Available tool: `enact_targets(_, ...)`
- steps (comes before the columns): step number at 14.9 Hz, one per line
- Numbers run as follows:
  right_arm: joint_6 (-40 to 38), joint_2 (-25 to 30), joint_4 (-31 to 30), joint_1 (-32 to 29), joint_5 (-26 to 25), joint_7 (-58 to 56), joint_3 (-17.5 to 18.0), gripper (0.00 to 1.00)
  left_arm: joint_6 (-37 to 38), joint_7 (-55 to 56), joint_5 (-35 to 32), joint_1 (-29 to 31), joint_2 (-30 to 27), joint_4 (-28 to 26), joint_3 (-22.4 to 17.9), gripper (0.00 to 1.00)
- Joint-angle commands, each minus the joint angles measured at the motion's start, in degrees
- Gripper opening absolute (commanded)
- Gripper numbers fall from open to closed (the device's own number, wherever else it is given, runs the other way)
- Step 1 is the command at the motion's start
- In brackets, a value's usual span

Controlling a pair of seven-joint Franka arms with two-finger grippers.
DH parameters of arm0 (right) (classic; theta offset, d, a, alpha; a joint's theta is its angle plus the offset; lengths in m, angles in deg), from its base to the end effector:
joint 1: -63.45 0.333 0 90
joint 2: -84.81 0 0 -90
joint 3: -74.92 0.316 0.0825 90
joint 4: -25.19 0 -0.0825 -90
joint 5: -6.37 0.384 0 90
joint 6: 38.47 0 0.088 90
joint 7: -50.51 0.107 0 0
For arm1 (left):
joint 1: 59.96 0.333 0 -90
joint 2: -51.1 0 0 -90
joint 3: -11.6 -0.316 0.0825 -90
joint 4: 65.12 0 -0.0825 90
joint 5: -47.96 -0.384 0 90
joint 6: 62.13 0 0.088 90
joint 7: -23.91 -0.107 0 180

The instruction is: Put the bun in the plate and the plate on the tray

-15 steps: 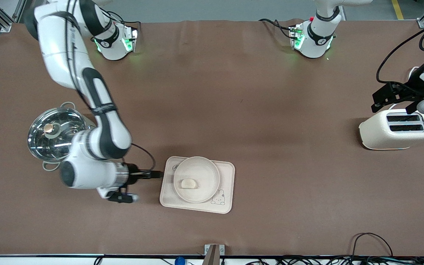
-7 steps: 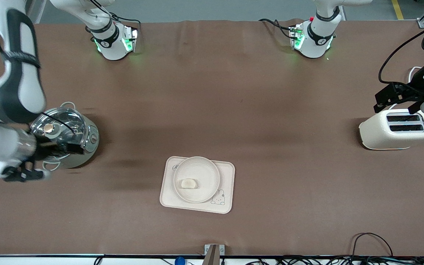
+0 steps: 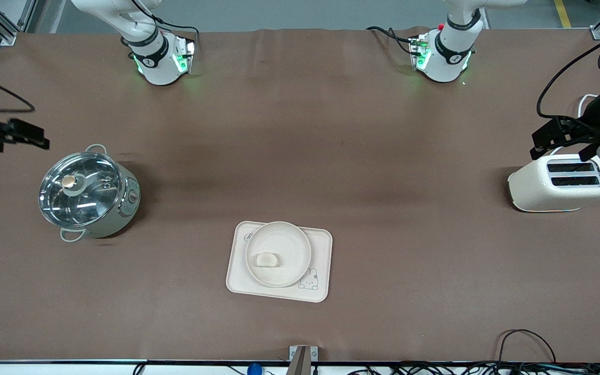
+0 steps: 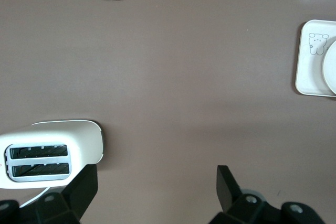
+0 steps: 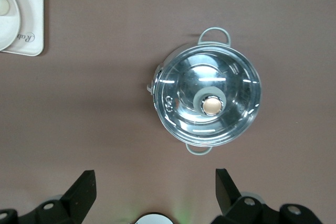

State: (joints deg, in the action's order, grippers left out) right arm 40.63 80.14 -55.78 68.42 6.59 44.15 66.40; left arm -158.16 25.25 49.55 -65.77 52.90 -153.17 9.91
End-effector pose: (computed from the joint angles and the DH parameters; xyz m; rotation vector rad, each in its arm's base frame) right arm 0.5587 -0.0302 0.6368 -3.1340 -0.0774 0.1782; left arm 0.5735 -0.0443 0.6329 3.1044 -0.0732 0.1655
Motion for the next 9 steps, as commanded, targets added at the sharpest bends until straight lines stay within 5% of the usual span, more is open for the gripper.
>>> enact_targets(1,1.41,5.27,-3.76,-1.18,-2.58,-0.15,0.96,1.00,0.23,-0.28,-0.97,0.01,-0.40,0.24,0.02,1.00)
enact_targets(9,4.22,5.90,-6.40,-0.57,-3.64,0.47,1.23,1.00,0.32,-0.10,-1.41,0.09,-0.31,0.42,-0.25,1.00)
